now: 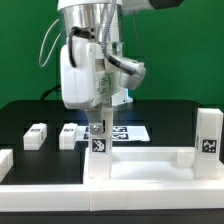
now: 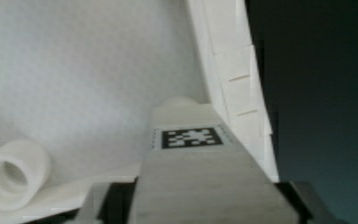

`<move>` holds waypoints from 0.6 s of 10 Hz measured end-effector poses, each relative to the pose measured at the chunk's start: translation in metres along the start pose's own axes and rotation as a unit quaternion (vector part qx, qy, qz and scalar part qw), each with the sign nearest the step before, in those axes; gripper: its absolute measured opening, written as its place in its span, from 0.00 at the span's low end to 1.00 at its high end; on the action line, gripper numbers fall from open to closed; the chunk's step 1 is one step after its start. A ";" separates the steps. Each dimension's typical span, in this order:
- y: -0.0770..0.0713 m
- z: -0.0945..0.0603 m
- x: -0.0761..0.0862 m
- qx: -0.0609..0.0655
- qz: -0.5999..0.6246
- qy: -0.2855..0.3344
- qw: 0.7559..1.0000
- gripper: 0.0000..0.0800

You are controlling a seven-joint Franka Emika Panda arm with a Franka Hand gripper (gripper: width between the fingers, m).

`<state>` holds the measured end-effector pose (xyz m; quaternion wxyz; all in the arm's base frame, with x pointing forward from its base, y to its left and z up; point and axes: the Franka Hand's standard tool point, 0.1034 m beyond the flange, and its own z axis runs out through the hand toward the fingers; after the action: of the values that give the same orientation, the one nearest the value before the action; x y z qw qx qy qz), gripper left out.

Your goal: Assemble desk

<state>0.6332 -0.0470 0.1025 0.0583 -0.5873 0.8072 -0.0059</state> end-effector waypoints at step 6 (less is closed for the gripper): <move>0.003 0.002 0.005 -0.002 0.045 0.005 0.999 0.38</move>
Offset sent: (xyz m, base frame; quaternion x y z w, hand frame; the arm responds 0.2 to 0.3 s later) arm 0.0000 0.0000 0.0000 0.0000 0.0000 0.1938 0.9810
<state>0.6294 -0.0506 0.0996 0.0529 -0.5504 0.8332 -0.0043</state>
